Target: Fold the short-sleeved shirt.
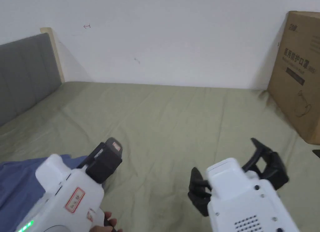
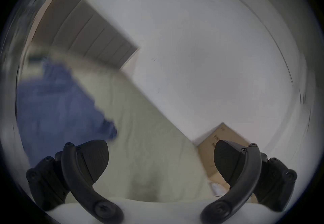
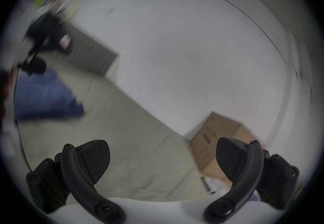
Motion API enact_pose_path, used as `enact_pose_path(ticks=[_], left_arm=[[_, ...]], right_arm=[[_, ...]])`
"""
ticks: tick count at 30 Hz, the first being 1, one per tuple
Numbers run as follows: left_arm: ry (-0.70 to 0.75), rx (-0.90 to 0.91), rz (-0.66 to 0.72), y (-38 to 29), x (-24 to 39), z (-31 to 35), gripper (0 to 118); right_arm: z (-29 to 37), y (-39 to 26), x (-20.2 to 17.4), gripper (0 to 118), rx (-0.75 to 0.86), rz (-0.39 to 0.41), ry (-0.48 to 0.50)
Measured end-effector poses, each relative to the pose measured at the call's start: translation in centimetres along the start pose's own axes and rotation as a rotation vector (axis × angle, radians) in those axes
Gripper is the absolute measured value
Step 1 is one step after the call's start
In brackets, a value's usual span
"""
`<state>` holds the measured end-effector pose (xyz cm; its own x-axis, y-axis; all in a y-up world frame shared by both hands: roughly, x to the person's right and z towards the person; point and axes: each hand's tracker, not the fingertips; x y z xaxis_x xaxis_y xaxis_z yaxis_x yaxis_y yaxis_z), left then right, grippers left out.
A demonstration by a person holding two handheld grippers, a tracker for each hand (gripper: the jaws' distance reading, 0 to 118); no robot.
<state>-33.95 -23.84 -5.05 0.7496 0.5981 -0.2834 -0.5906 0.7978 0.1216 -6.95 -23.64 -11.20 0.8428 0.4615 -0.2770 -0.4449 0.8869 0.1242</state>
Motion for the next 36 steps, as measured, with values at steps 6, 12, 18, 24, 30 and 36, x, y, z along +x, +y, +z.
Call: enact_pose_path(ticks=[6, 12, 18, 24, 30, 36], left_arm=[[-0.08, 0.173, -0.818, -0.4, 6.4, 2.4, 118], [-0.101, 0.105, -0.795, -3.1, 5.5, 3.1, 118], [-0.101, 0.111, -0.764, -1.7, 5.8, 2.5, 118], [-0.089, 0.067, -0.665, -1.1, 5.7, 2.7, 19], [-0.072, 0.083, -0.642, -0.4, 5.0, 2.6, 0], [-0.047, 0.09, -0.609, 1.4, 4.1, 2.8, 0]], right_arm=[[0.1, -2.2, 4.8, 118, -0.027, -0.667, -0.053], [0.8, -4.3, 4.1, 118, -0.05, -0.649, -0.146], [0.7, -2.1, 3.5, 117, 0.012, -0.45, -0.163], [1.1, -1.2, 2.7, 21, 0.038, -0.355, -0.186], [1.2, -1.1, 2.5, 0, 0.036, -0.351, -0.147], [0.5, -0.1, 1.6, 0, 0.039, -0.346, -0.09]])
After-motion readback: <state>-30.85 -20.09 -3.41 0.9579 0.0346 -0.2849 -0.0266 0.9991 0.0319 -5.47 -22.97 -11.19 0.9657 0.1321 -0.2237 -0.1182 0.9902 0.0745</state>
